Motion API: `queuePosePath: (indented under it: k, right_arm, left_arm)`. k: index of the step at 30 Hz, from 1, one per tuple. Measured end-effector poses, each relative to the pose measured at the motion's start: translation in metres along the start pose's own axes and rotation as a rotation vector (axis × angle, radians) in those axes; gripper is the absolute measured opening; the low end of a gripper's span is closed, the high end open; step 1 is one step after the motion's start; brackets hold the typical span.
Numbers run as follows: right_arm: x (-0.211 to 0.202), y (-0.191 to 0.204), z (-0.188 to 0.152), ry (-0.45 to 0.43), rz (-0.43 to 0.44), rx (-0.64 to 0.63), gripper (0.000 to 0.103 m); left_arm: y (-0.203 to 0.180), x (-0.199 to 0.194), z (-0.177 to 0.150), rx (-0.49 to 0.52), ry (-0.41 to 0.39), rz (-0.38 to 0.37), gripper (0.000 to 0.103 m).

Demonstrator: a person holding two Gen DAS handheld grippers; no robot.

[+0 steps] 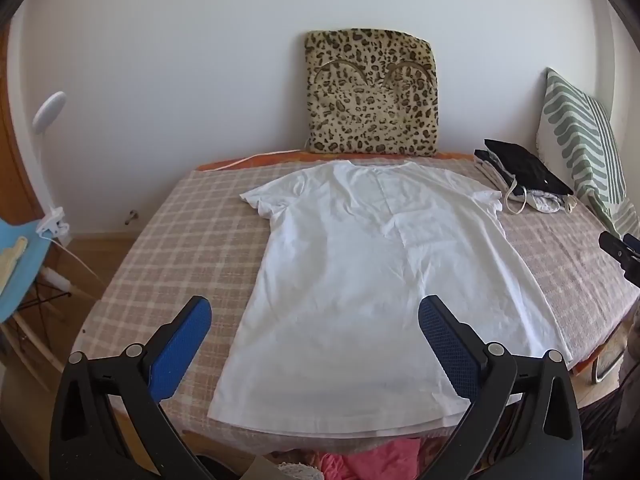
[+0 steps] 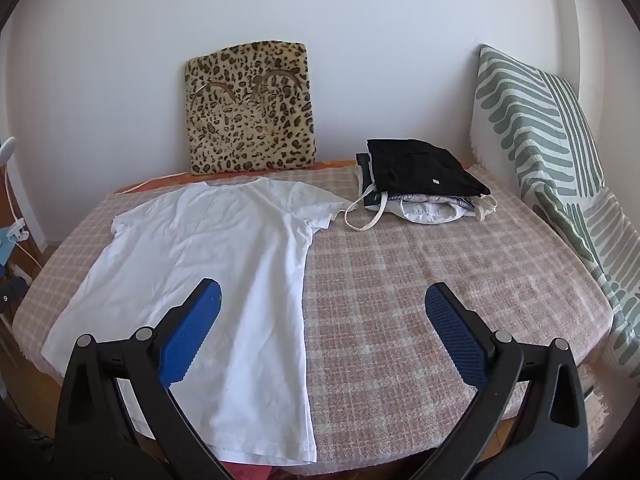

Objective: Fold small clothes

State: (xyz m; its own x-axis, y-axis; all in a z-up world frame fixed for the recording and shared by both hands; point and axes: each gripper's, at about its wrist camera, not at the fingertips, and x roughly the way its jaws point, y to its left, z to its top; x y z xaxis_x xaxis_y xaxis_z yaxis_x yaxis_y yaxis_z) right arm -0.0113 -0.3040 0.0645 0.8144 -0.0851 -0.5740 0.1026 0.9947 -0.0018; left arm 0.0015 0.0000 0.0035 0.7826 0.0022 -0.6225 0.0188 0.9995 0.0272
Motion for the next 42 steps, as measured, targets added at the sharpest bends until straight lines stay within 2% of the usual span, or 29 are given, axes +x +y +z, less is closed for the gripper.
queuePosePath:
  k: [42]
  right_arm:
    - [-0.0014, 0.0017, 0.0015, -0.004, 0.005, 0.002, 0.103]
  left_arm:
    - [-0.0025, -0.0028, 0.0066, 0.007, -0.009, 0.002, 0.103]
